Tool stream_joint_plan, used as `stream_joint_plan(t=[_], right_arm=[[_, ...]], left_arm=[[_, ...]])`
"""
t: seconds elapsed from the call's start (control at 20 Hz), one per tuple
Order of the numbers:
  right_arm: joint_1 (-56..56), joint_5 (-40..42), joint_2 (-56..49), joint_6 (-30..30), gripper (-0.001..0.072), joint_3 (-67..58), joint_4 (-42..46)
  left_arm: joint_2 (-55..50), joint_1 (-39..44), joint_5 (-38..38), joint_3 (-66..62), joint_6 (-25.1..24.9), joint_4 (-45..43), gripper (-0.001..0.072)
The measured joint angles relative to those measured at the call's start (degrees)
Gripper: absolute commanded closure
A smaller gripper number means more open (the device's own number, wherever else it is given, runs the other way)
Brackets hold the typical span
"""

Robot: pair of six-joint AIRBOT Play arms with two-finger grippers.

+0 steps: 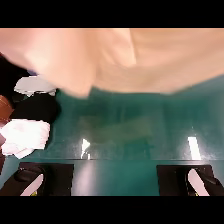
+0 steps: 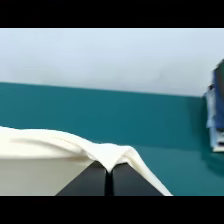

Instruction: Fold the shirts.

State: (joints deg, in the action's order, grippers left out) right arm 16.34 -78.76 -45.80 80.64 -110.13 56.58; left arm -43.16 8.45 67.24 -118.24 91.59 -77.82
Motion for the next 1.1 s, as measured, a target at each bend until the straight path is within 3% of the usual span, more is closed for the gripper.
stream_joint_plan(t=[0.25, 0.4, 0.6, 0.9, 0.95, 1.0, 1.05, 1.1], right_arm=[[3.0, -5.4, -7.5, 0.6, 0.07, -5.6, -1.8], [0.3, -8.6, -14.6, 0.9, 0.07, -0.2, -1.9], [-9.3, -10.1, -27.0, 1.0, 0.07, 9.1, 5.7], [-18.6, -4.2, -46.1, 1.0, 0.0697, 9.9, 10.9], [-19.3, -3.4, -48.3, 1.0, 0.0611, 8.2, 11.1], [-19.8, -3.2, -50.4, 1.0, 0.0395, 6.4, 11.2], [-20.1, -3.1, -51.9, 1.0, 0.0375, 4.4, 11.2], [-20.0, -3.1, -52.9, 1.0, 0.0375, 2.7, 10.7]], left_arm=[[-2.8, 0.0, 3.5, 3.3, 0.7, 0.7, 0.0681], [-9.8, 0.0, 7.2, 10.1, 0.2, 0.8, 0.068], [-23.2, 0.0, 9.1, 21.8, -1.1, 2.5, 0.068], [-42.3, -0.1, -0.1, 29.7, -5.2, 5.2, 0.0678], [-44.0, -0.1, -2.3, 29.9, -5.6, 5.3, 0.0659], [-45.2, -0.1, -4.2, 29.9, -6.1, 5.3, 0.0403], [-46.1, -0.1, -5.9, 29.6, -6.2, 5.3, 0.0251], [-46.7, -0.3, -6.5, 29.0, -6.2, 5.2, 0.0252]])
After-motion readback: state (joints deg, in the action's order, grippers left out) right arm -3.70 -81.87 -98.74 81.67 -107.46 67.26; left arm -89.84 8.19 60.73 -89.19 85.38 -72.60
